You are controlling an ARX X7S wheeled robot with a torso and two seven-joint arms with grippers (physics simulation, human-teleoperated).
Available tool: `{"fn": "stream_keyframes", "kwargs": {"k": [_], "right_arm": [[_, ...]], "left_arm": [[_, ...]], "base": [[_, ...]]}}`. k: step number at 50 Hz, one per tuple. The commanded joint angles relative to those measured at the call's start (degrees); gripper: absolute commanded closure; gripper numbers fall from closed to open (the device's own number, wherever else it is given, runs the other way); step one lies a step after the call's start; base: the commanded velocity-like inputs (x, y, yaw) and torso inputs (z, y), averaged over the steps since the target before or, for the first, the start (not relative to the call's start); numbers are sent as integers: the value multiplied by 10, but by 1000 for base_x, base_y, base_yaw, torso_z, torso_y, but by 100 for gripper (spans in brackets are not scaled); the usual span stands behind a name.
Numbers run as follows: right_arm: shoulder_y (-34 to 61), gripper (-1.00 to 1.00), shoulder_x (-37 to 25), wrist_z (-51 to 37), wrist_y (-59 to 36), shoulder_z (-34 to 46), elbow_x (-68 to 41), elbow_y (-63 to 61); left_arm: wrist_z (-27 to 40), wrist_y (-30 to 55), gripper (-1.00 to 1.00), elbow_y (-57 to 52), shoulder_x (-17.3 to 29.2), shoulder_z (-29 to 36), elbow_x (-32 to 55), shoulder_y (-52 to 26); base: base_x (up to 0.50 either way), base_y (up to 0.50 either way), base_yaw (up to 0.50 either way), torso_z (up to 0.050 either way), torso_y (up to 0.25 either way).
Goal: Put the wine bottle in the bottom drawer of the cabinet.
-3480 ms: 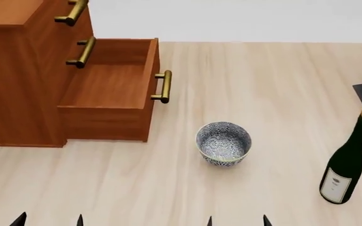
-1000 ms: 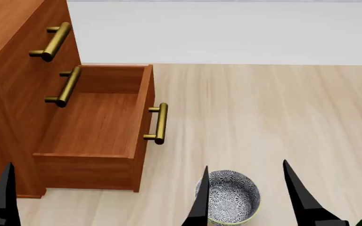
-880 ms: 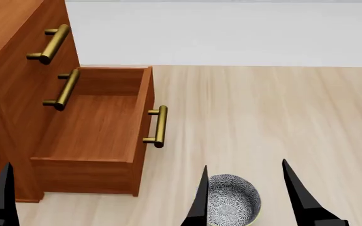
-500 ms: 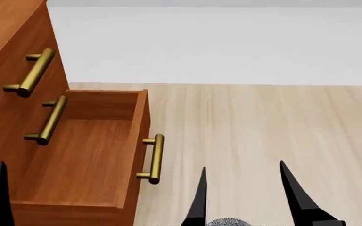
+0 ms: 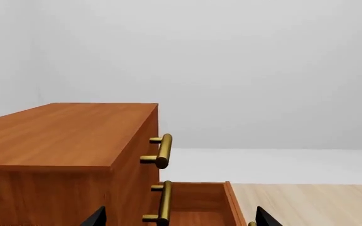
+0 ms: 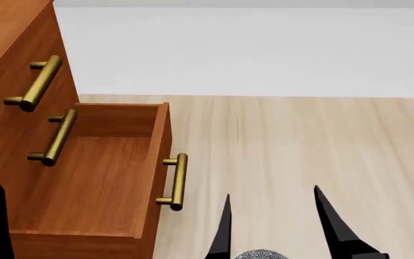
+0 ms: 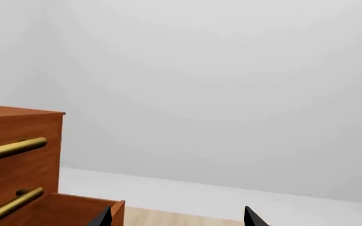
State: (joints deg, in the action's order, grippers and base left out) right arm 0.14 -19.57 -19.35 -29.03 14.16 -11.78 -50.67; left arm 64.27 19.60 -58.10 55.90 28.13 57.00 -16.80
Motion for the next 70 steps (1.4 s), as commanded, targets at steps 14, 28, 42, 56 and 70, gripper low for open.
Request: {"fn": "stream_keyframes", "kwargs": {"k": [14,28,42,56,70], "right_arm": [[9,-100,-8,-8,-13,14,4,-7],[6,-100,-12,-10,-5,15,3,-6],[5,-100,-12,-13,-3,-1,-17,-4],[-1,-100,-27,-32,-33,-41,-33,-38],[-36,-100,-54,-45,-33,-72,-36,-58]], "left_arm": [[0,-11,-100,3,5,9,-8,1],[4,-12,-100,-2,7,15,-9,-4],[7,-15,-100,-1,8,21,-7,-9],[7,-21,-100,1,12,25,-10,-9],[10,-20,-100,-1,10,33,-10,-15]], "base": [[0,0,0,0,0],[1,194,0,0,0],[1,195,0,0,0],[0,0,0,0,0],[0,0,0,0,0]]}}
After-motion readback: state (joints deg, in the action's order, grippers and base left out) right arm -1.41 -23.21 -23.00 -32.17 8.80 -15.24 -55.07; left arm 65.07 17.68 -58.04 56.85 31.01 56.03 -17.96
